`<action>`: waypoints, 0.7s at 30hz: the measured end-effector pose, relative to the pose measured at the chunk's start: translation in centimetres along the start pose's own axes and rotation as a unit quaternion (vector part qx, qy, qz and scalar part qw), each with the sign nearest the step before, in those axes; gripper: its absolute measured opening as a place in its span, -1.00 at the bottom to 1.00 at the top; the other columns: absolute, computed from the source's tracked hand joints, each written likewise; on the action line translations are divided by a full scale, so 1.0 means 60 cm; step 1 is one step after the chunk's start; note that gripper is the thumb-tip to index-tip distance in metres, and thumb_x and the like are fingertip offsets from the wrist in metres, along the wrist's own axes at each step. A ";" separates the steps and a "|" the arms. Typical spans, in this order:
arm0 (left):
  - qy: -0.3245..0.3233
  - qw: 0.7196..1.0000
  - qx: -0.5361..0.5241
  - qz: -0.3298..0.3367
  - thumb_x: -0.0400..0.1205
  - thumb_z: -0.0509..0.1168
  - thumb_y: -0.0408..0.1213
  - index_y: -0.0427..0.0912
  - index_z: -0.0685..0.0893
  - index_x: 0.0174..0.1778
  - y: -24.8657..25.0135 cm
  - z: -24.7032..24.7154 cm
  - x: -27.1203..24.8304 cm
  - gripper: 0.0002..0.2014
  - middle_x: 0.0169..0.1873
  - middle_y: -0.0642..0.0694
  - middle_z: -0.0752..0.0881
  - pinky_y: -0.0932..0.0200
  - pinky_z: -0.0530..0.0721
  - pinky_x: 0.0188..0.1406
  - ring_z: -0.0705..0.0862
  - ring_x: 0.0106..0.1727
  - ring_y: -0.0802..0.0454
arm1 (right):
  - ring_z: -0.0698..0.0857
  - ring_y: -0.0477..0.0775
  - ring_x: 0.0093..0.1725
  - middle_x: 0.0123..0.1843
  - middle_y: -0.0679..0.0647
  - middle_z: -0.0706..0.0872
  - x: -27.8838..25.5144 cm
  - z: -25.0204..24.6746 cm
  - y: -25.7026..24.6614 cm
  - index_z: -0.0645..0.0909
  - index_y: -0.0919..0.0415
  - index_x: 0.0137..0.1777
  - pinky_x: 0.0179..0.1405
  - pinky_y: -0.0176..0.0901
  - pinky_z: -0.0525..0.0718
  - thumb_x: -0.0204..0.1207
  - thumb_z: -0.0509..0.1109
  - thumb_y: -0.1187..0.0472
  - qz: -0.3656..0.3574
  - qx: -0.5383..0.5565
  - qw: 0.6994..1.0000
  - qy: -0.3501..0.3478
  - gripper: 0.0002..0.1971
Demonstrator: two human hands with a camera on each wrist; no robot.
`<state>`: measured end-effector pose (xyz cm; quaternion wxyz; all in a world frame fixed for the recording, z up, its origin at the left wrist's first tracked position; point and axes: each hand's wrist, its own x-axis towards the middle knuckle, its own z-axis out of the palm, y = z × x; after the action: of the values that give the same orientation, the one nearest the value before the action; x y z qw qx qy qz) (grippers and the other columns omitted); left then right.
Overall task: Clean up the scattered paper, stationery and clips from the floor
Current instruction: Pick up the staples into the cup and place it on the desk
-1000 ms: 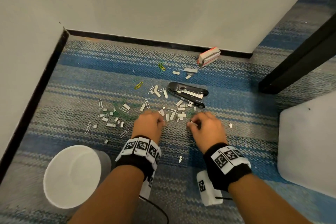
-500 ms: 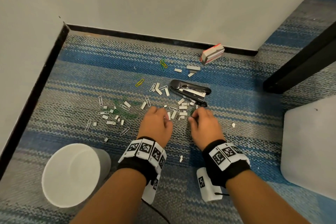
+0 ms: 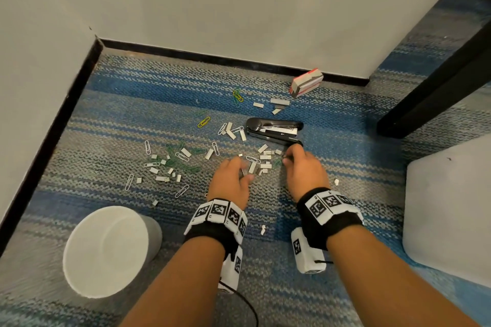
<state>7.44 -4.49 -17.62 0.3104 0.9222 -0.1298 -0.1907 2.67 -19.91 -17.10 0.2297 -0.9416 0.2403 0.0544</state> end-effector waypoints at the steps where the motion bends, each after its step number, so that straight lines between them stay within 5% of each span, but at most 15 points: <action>1: 0.011 1.000 -0.009 -0.009 0.57 0.34 -0.22 -0.23 0.57 0.05 0.002 0.000 -0.002 -0.79 0.06 -0.13 0.62 0.17 0.49 0.02 0.60 0.07 -0.08 | 0.61 0.23 -0.07 0.00 0.23 0.65 0.000 -0.001 0.000 0.46 0.23 0.14 -0.22 -0.13 0.42 0.66 0.14 0.18 -0.002 -0.003 1.000 0.000 -0.84; 8: 0.032 0.997 -0.067 -0.017 0.52 0.20 -0.47 -0.20 0.46 -0.22 0.006 -0.006 -0.005 -0.90 -0.31 -0.07 0.54 0.24 0.36 -0.40 0.50 -0.31 -0.01 | 0.50 0.13 -0.30 -0.34 0.06 0.51 -0.014 -0.006 -0.020 0.34 0.17 -0.14 -0.32 -0.14 0.33 0.51 0.18 0.35 0.007 0.106 0.994 0.007 -0.91; 11: 0.027 0.995 -0.094 -0.026 0.60 0.07 -0.50 -0.23 0.48 -0.13 0.009 -0.007 -0.010 -0.87 -0.45 -0.02 0.48 0.16 0.32 -0.48 0.43 -0.46 0.06 | 0.58 0.16 -0.18 -0.24 0.12 0.61 -0.012 0.006 -0.026 0.45 0.16 -0.12 -0.26 -0.14 0.38 0.52 0.11 0.45 -0.035 0.132 0.991 0.003 -0.82; 17: 0.023 0.997 -0.073 -0.030 0.65 0.19 -0.13 -0.04 0.46 0.05 0.006 -0.012 0.000 -0.88 -0.55 0.04 0.49 0.15 0.36 -0.42 0.45 -0.53 0.07 | 0.56 0.05 -0.05 -0.05 0.04 0.56 -0.015 0.012 -0.031 0.47 0.17 0.12 -0.08 -0.17 0.48 0.64 0.20 0.04 -0.043 0.043 0.997 -0.038 -0.79; 21: 0.037 0.999 -0.030 -0.010 0.60 0.31 -0.22 -0.13 0.59 0.10 -0.013 -0.013 0.007 -0.81 -0.61 0.03 0.41 0.18 0.33 -0.44 0.36 -0.57 0.12 | 0.56 0.08 -0.06 -0.10 0.04 0.54 -0.009 0.008 -0.031 0.45 0.15 -0.06 -0.14 -0.18 0.40 0.62 0.24 0.07 -0.020 0.059 0.997 -0.043 -0.85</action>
<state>8.22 -3.63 -17.66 0.3402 0.9204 -0.1031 -0.1630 3.06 -18.03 -16.66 0.2960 -0.9278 0.2142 0.0759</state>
